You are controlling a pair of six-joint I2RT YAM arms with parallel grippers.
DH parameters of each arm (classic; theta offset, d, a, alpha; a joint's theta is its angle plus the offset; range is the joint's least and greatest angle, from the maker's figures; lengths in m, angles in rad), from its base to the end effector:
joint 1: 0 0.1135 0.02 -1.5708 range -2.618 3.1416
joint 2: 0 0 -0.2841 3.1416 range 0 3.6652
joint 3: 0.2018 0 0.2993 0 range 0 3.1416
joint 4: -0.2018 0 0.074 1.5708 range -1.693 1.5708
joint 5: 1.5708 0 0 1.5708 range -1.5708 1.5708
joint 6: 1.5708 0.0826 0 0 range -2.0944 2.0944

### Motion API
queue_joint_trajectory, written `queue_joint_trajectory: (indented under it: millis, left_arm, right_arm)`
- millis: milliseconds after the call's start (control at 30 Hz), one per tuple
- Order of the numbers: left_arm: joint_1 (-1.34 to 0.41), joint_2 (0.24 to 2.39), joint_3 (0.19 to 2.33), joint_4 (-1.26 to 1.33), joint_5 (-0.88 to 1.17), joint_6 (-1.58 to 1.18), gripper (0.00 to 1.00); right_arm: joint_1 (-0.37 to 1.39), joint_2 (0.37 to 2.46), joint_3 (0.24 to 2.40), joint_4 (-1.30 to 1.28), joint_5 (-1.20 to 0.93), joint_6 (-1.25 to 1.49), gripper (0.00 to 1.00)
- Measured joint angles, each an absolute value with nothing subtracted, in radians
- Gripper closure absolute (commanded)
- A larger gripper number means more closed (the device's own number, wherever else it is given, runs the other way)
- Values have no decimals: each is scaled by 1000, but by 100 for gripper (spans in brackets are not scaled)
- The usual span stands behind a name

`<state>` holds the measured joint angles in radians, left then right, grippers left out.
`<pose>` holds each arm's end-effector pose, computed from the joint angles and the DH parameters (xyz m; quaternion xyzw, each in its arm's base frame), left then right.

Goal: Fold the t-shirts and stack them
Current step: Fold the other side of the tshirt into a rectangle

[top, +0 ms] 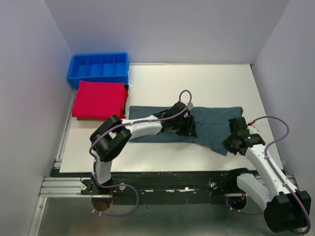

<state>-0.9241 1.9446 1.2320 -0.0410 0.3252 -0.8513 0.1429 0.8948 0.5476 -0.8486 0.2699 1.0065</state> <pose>0.2777 -0.4117 0.1275 0.0972 0.9026 -0.3979 0.1323 0.1958 0.0059 0.1488 0.4302 0.8737 -0.0105 0.2269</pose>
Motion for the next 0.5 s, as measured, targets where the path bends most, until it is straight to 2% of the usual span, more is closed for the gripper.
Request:
queue_joint_trajectory:
  millis: [67, 133, 233, 267, 500]
  left_arm:
    - [-922, 1893, 1234, -70, 303, -826, 50]
    - [-914, 1833, 1237, -101, 274, -795, 60]
    - [-884, 1746, 1238, -151, 220, -742, 97]
    - [-862, 1714, 1237, -173, 194, -722, 100]
    - [-655, 1595, 1189, -265, 10, -602, 100]
  right_arm:
    - [143, 865, 555, -840, 270, 987, 99]
    - [143, 848, 568, -829, 271, 969, 99]
    - [143, 851, 586, -806, 272, 951, 99]
    - [143, 857, 590, -800, 272, 948, 99]
    - [143, 991, 605, -746, 274, 945, 99]
